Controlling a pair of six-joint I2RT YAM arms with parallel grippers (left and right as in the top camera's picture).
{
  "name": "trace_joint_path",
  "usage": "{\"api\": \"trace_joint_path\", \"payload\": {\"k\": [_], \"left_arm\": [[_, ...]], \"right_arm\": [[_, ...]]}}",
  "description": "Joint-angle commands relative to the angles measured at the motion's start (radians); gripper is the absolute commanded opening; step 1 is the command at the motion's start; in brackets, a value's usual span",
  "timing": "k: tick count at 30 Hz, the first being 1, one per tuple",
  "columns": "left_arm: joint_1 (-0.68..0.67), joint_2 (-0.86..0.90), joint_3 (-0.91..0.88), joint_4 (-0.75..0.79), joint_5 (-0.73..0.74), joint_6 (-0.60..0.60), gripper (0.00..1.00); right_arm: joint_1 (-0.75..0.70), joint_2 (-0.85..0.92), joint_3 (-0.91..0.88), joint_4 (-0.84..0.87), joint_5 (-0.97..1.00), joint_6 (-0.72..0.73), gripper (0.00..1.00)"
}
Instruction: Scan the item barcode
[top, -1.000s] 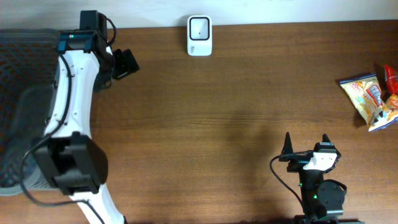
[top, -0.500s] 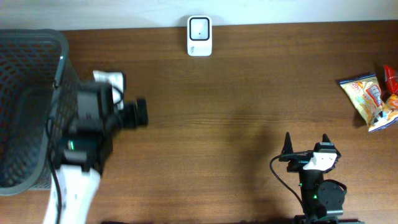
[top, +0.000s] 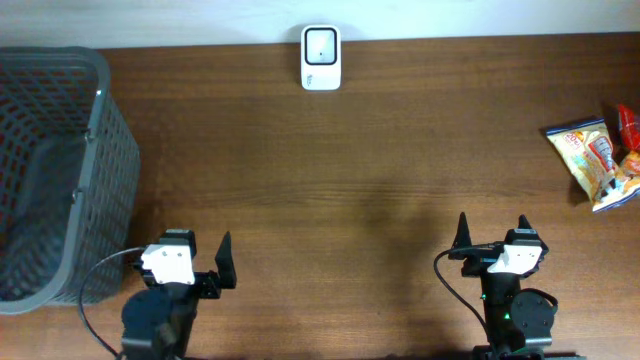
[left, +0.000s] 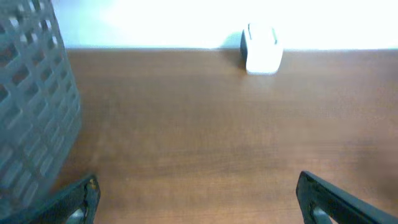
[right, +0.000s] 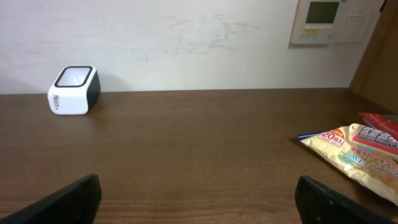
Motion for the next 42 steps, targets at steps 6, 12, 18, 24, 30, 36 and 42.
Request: {"api": "trace_joint_path", "payload": {"k": [6, 12, 18, 24, 30, 36, 42], "left_arm": [[0.005, -0.169, -0.206, 0.365, -0.007, 0.067, 0.99], [0.005, -0.209, -0.284, 0.567, -0.003, 0.113, 0.99], [0.005, -0.209, -0.344, 0.624, -0.003, 0.116, 0.99], [0.045, -0.209, -0.344, 0.458, 0.006, 0.115, 0.99], [0.071, -0.209, -0.344, 0.344, 0.039, 0.115, 0.99], [0.070, -0.209, -0.344, 0.342, 0.039, 0.115, 0.99], [0.070, -0.209, -0.344, 0.343, -0.019, 0.089, 0.99]], "right_arm": [[-0.005, -0.007, -0.007, -0.006, 0.004, 0.012, 0.98], [-0.005, -0.007, -0.007, -0.006, 0.004, 0.012, 0.98], [-0.005, -0.007, -0.007, -0.006, 0.004, 0.012, 0.98], [-0.005, -0.007, -0.007, -0.006, 0.004, 0.012, 0.99], [-0.005, -0.007, -0.007, -0.006, 0.004, 0.012, 0.98], [-0.005, -0.007, -0.007, -0.006, 0.004, 0.012, 0.98], [-0.005, -0.007, -0.007, -0.006, 0.004, 0.012, 0.98]]}}
